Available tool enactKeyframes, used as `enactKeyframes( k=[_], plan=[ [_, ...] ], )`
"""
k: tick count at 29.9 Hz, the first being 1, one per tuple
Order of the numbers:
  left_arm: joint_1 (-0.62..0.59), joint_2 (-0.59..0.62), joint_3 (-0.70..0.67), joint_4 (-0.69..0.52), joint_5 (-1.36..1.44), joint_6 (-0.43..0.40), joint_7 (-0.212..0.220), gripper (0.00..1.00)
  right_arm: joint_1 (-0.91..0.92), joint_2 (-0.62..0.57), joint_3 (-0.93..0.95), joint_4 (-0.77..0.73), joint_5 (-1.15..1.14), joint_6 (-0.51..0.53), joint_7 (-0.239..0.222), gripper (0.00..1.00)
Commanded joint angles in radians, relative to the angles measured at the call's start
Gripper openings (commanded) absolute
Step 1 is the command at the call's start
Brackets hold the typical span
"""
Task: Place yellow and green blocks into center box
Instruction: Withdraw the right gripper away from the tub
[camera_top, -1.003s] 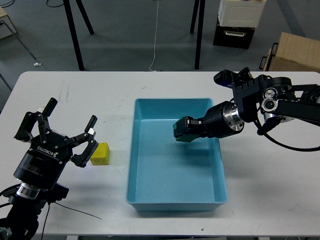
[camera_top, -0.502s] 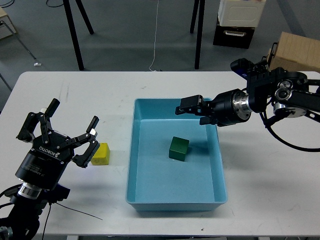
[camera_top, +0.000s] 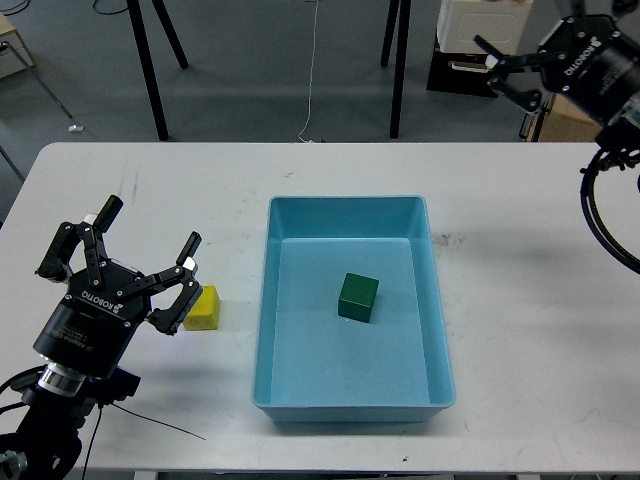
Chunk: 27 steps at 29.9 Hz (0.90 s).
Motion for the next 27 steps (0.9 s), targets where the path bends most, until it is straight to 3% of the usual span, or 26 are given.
enactKeyframes(
  k=[1, 7, 13, 17, 23, 27],
  plan=[
    [-0.016, 0.000, 0.000, 0.001, 0.015, 0.001, 0.001, 1.00, -0.254, -0.030, 0.184, 0.020, 0.151, 0.018, 0.031, 0.99],
    [-0.025, 0.000, -0.003, 0.003, 0.015, 0.000, 0.001, 1.00, -0.636, 0.000, 0.373, 0.185, 0.291, 0.018, 0.094, 0.99],
    [-0.074, 0.000, -0.057, 0.055, 0.004, -0.011, -0.008, 1.00, -0.889, 0.060, 0.398, 0.363, 0.273, 0.018, 0.095, 0.99],
    [-0.097, 0.000, -0.083, 0.061, 0.002, -0.015, -0.067, 1.00, -0.937, 0.053, 0.407, 0.383, 0.233, 0.018, 0.095, 0.99],
    [-0.096, 0.003, -0.212, 0.086, 0.016, -0.070, -0.069, 1.00, -0.946, -0.012, 0.403, 0.380, 0.230, 0.018, 0.095, 0.99],
    [-0.148, 0.188, -0.284, 0.234, 0.008, -0.070, -0.071, 1.00, -0.951, -0.030, 0.409, 0.382, 0.230, 0.018, 0.095, 0.99]
  ],
)
